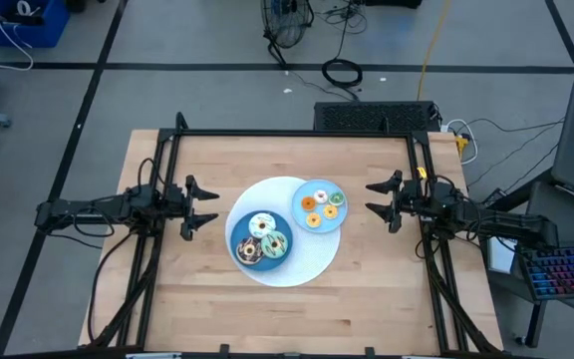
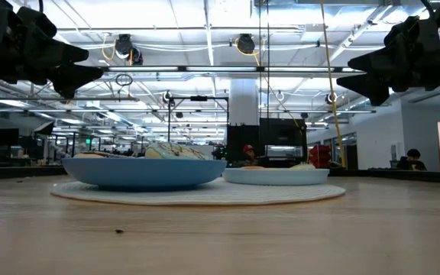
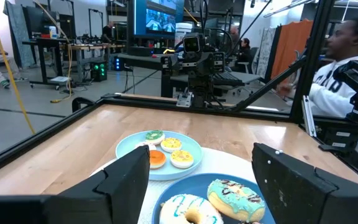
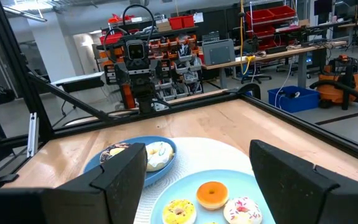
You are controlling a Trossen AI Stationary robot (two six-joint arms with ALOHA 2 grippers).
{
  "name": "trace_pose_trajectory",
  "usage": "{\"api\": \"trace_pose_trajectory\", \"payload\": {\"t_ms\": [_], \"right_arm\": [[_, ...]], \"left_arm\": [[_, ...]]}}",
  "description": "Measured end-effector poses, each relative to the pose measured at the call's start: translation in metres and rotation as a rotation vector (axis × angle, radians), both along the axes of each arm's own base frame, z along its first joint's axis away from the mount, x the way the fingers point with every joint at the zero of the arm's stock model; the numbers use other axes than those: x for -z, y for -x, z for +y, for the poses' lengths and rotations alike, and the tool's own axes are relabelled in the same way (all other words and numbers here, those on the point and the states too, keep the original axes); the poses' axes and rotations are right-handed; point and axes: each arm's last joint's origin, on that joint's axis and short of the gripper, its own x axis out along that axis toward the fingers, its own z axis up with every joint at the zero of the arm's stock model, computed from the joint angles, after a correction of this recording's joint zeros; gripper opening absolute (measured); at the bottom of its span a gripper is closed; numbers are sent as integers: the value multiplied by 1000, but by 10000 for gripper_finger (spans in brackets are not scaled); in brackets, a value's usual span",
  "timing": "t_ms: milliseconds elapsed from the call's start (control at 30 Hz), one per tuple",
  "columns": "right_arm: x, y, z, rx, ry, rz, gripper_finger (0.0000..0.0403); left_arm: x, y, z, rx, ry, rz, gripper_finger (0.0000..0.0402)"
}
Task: Pick & Place donuts
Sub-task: Return to Home Position
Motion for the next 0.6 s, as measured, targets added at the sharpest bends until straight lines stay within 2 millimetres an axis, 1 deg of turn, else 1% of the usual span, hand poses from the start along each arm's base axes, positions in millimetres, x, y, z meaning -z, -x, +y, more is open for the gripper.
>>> {"api": "trace_pose_trajectory", "payload": {"t_ms": [200,433,600], "right_arm": [[0,0,0,0,0,0,270],[0,0,0,0,0,0,270],[0,0,0,0,0,0,270]], "left_arm": [[0,0,0,0,0,-1,278],[0,0,0,0,0,0,287],[0,0,0,0,0,0,281]]}}
